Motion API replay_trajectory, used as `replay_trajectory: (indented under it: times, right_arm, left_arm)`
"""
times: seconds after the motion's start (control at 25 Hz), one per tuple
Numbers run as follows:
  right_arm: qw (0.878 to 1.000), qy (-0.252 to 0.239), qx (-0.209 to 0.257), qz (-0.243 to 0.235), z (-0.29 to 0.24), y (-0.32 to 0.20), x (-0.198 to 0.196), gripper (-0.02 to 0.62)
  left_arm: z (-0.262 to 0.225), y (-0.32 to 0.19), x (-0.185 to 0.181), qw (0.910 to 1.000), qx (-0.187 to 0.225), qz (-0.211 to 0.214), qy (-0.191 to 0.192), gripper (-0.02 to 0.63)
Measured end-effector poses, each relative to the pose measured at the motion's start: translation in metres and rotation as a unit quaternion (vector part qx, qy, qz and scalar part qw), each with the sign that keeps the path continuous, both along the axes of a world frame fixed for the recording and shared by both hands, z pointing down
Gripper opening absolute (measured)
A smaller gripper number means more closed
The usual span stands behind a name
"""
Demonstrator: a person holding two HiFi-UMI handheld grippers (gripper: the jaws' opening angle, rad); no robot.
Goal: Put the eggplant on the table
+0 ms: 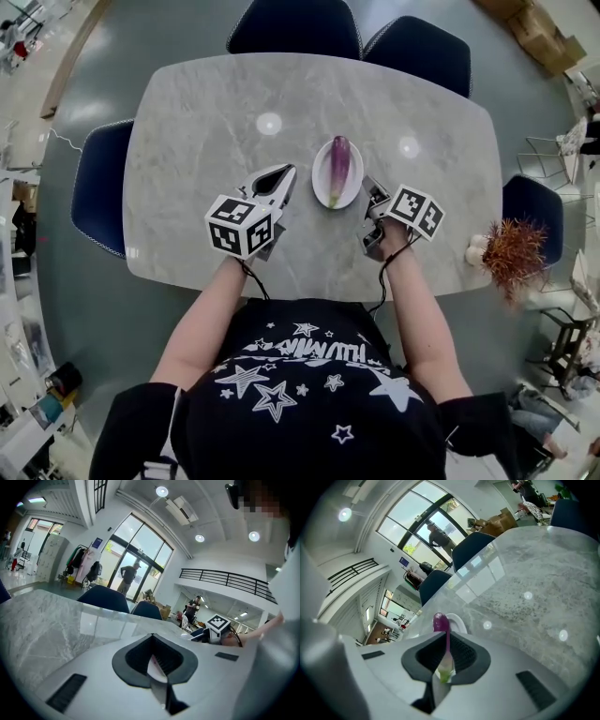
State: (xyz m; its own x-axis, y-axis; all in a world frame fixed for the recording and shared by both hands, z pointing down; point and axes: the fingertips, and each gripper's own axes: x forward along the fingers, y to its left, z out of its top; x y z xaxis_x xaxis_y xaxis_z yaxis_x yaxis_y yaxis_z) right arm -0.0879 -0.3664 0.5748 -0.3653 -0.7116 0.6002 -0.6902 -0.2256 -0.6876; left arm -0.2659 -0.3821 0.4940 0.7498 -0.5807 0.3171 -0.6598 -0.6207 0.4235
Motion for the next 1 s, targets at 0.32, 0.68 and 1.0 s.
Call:
replay_trajectory:
  times: [0.32,0.68,1.0]
  right_arm:
    - [1.0,0.005,0.018,0.014,-0.015,0.001,-0.003,0.026]
    - [0.999,-0.006,0.036,-0.003,-0.025,-0.014,-0.004,0.026]
    - [0.997,-0.032,0.042,-0.061,-0.033,-0.018,-0.007,0.026]
  left_arm:
    - [0.001,0.002,-0.004,0.9998,0.005,0.015,0.01,0.008]
    - [0.001,-0.006,-0.028,0.9989,0.009,-0.047,0.004,0.008]
    - [-0.012,0.012,-0.007,0.9965,0.024,-0.077,-0.02,0.008]
